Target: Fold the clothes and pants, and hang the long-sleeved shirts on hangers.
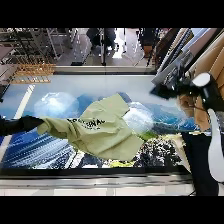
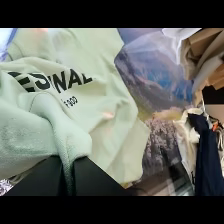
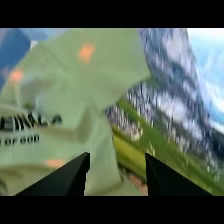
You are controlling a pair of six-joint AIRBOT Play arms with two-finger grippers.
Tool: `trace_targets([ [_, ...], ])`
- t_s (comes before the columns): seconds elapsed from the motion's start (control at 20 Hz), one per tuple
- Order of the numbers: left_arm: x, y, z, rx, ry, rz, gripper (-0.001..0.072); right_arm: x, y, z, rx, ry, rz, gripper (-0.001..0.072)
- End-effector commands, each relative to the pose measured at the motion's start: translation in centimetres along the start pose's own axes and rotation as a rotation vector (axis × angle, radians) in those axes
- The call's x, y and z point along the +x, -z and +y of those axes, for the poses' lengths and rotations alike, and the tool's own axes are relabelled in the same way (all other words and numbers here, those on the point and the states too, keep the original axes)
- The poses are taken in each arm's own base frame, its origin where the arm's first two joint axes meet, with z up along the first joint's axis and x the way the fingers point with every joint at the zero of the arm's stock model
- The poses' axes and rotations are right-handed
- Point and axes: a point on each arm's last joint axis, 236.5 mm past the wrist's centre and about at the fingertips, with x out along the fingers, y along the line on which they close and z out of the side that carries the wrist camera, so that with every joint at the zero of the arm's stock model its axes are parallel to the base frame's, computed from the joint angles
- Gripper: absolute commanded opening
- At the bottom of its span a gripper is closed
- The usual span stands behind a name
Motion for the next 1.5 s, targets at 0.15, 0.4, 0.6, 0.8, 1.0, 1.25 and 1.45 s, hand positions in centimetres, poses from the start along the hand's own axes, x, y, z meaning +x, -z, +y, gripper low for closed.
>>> trace_targets([
  [0.15, 0.3, 1.0, 0.5, -0.007, -0.004, 0.035, 0.0013, 1.5, 24.2, 3.0, 0.178, -0.152, 0.431, 0.0519],
  [0.4, 0.3, 1.5, 0.1, -0.007, 0.011, 0.057, 0.0013, 7.0, 31.7, 2.6, 0.198, -0.102, 0.525, 0.0489],
  [0.6, 0.2, 1.9, -0.2, -0.007, 0.022, 0.072, 0.0014, 10.6, 31.3, 2.7, 0.118, -0.047, 0.473, 0.0484],
  [0.8, 0.2, 1.8, -0.2, -0.007, 0.022, 0.071, 0.0014, 13.4, 29.8, 1.2, 0.13, 0.007, 0.384, 0.0483],
  [1.0, 0.2, 1.8, -0.1, -0.007, 0.022, 0.071, 0.0014, 14.9, 26.9, 2.5, 0.109, -0.053, 0.284, 0.028],
  [1.25, -1.7, 0.3, -0.9, 0.027, 0.012, 0.03, 0.0013, 7.4, 23.2, 11.2, -0.104, -0.218, 0.355, 0.0018],
  [1.45, -9.4, -7.0, -8.5, 0.173, 0.097, -0.191, 0.0013, -10.2, 17.3, 21.3, -0.445, -0.254, 0.001, 0.0018],
])
